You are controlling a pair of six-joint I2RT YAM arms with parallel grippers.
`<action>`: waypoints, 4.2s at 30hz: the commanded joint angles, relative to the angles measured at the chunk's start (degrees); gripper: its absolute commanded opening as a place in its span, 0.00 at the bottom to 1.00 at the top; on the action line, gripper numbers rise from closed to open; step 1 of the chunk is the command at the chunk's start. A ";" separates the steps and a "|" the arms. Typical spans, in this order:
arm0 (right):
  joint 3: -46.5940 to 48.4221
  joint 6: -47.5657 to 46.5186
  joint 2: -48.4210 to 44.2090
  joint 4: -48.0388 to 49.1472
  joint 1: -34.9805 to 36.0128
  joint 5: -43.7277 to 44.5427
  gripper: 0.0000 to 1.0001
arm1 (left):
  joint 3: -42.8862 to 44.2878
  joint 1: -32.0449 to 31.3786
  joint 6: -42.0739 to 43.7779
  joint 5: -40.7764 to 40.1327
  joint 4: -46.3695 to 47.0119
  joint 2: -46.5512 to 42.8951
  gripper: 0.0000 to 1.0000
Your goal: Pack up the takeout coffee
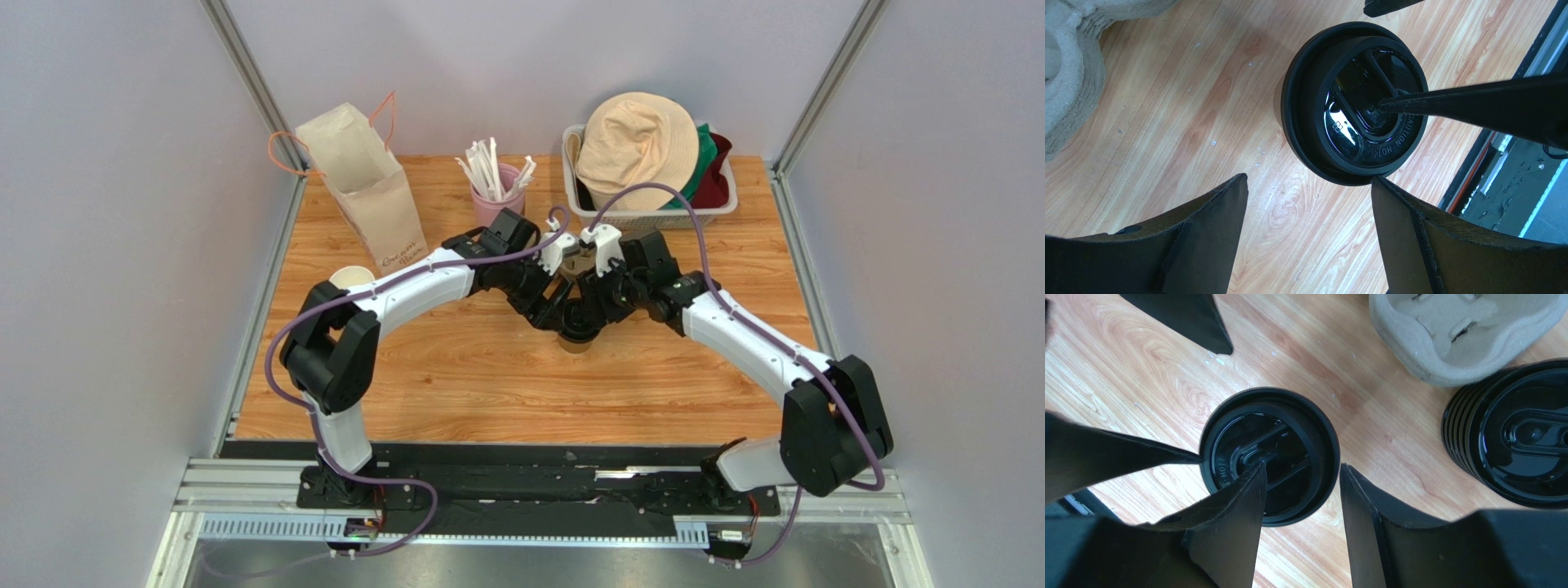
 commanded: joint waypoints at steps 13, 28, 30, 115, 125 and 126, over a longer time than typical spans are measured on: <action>-1.08 1.78 2.84 2.72 -1.62 -2.48 0.51 | -0.54 -1.08 0.37 -3.45 1.14 1.31 0.81; -2.31 1.79 4.78 1.49 -1.53 -1.60 0.50 | -1.07 -1.69 0.63 -7.49 0.08 3.77 0.79; -2.31 1.70 4.87 1.31 -1.53 -1.07 0.50 | -0.72 -1.87 0.80 -9.07 -0.71 4.47 0.78; 35.22 -36.36 24.03 -34.55 4.98 5.96 0.31 | 14.22 19.49 17.24 -18.48 -18.99 -26.73 0.99; 36.79 -34.07 18.67 -38.40 4.89 3.34 0.31 | 14.22 19.49 16.71 -18.92 -18.55 -26.55 0.99; 37.06 -33.99 18.15 -41.11 4.89 2.11 0.32 | 14.14 19.49 16.71 -18.92 -18.46 -26.55 0.99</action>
